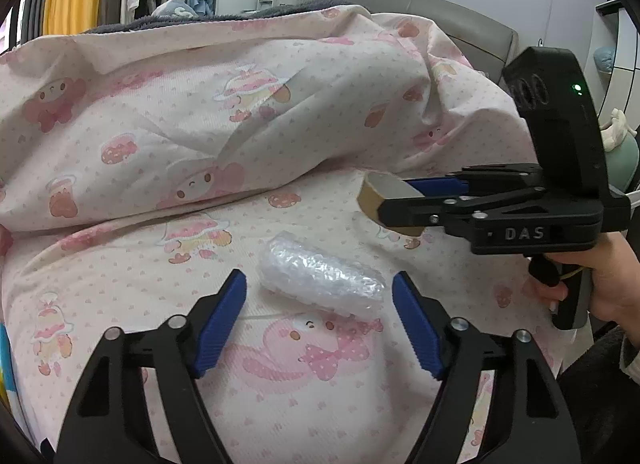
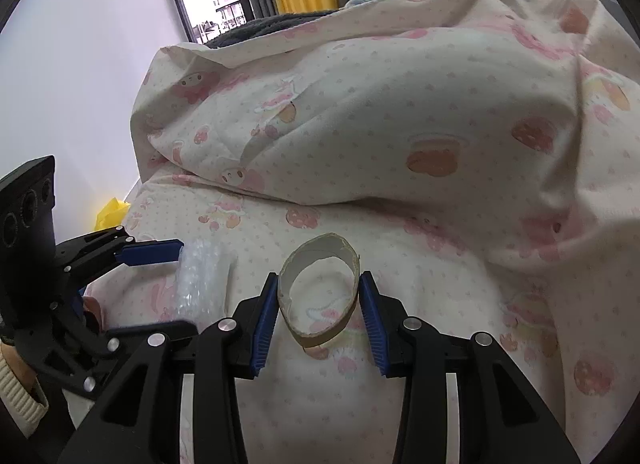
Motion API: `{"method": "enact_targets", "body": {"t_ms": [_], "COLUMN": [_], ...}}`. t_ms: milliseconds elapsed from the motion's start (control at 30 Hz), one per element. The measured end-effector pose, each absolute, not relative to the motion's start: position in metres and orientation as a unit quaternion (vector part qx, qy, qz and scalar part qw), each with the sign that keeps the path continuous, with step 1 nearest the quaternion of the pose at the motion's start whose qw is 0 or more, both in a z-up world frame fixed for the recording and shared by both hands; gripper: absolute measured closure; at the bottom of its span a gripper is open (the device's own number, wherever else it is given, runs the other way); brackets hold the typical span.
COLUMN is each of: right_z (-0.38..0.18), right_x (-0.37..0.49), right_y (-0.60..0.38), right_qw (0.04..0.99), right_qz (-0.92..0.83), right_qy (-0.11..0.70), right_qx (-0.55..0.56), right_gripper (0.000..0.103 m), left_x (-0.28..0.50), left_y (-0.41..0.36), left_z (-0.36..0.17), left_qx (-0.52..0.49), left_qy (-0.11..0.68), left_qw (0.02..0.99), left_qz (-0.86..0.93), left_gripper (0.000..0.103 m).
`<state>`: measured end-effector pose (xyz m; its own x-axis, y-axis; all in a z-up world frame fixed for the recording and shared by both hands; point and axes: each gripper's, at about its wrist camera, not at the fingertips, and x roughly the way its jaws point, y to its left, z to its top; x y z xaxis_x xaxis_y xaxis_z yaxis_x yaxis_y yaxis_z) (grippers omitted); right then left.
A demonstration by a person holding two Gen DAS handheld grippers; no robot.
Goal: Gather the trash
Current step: 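Grasp the brown tape core with right tool while left tool grasps the bubble wrap, then carry the tape core and bubble wrap with both tools over the green bin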
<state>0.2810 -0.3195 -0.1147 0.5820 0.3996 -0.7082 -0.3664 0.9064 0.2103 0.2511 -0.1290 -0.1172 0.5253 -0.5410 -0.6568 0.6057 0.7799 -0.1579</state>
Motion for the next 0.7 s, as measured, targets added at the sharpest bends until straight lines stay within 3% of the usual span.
{"method": "enact_targets", "body": {"t_ms": [267, 333, 700], "right_z": [-0.105, -0.102, -0.096], "right_x": [0.265, 0.260, 0.243], "right_y": [-0.320, -0.318, -0.303], "right_qw": [0.892, 0.893, 0.896], "right_qz": [0.214, 0.213, 0.205], "right_qy": [0.397, 0.395, 0.390], "right_qx": [0.041, 0.045, 0.057], "right_gripper": [0.062, 0.062, 0.062], "left_x": [0.248, 0.246, 0.232], "left_y": [-0.129, -0.130, -0.120], "left_z": [-0.113, -0.113, -0.108], "left_qx": [0.046, 0.048, 0.048], "left_qy": [0.352, 0.352, 0.347], "left_qw": [0.875, 0.874, 0.878], "left_qz": [-0.328, -0.332, -0.327], "left_gripper": [0.042, 0.051, 0.057]}}
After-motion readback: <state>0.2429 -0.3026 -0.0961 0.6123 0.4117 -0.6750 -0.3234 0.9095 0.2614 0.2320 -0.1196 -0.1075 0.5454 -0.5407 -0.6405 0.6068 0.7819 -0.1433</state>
